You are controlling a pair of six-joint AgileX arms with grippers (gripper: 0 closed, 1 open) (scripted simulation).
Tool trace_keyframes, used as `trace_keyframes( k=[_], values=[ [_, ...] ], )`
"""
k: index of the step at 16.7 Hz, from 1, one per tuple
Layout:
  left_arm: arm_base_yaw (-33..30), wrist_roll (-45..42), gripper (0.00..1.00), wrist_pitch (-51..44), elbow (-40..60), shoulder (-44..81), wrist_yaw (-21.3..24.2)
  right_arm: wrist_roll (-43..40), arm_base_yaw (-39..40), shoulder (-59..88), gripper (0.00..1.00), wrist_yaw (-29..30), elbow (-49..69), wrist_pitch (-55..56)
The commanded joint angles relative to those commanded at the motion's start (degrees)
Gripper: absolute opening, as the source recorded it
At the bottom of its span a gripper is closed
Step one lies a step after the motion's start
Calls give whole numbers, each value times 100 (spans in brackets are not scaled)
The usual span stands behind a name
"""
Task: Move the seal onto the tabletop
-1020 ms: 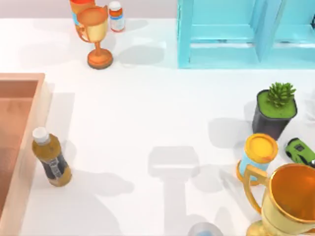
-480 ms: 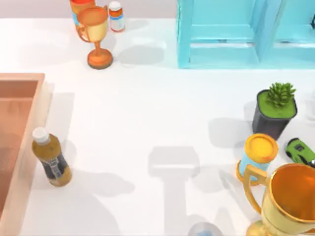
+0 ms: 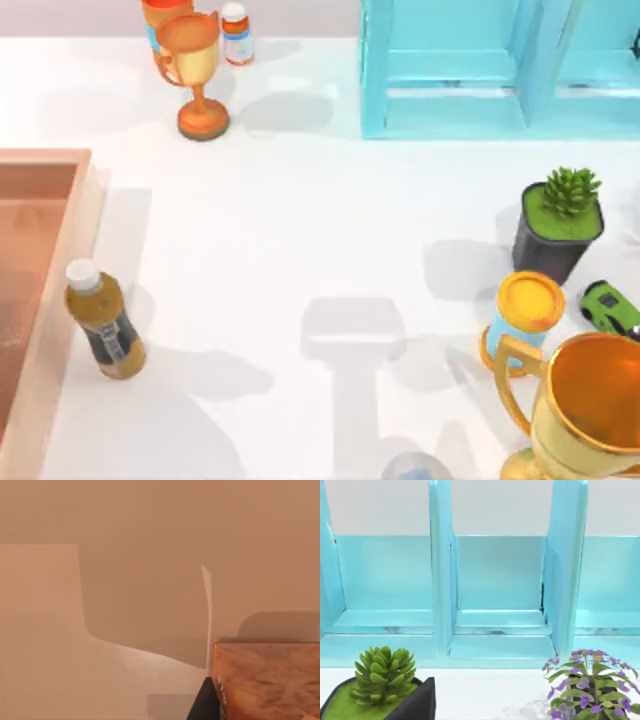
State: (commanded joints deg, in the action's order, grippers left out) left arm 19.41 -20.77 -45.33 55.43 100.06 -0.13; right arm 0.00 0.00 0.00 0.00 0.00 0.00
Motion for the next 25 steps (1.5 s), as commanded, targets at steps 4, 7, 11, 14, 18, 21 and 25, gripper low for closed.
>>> trace_keyframes(
  k=[4, 7, 11, 14, 18, 21, 25],
  values=[
    [0, 0, 0, 0, 0, 0, 0, 0, 0, 0, 100, 0, 0, 0],
    [-73, 4, 0, -46, 68, -76, -18, 0, 0, 0, 100, 0, 0, 0],
    [-844, 61, 0, -475, 804, -580, -147, 0, 0, 0, 100, 0, 0, 0],
    [-1703, 387, 0, -1033, 1554, -1048, -225, 0, 0, 0, 100, 0, 0, 0],
    [-2647, 1450, 0, -2060, 2253, -1351, -198, 0, 0, 0, 100, 0, 0, 0],
    [-2977, 2371, 0, -2844, 2411, -1278, -98, 0, 0, 0, 100, 0, 0, 0],
    [-3118, 3096, 0, -3433, 2379, -1107, -8, 0, 0, 0, 100, 0, 0, 0]
  ],
)
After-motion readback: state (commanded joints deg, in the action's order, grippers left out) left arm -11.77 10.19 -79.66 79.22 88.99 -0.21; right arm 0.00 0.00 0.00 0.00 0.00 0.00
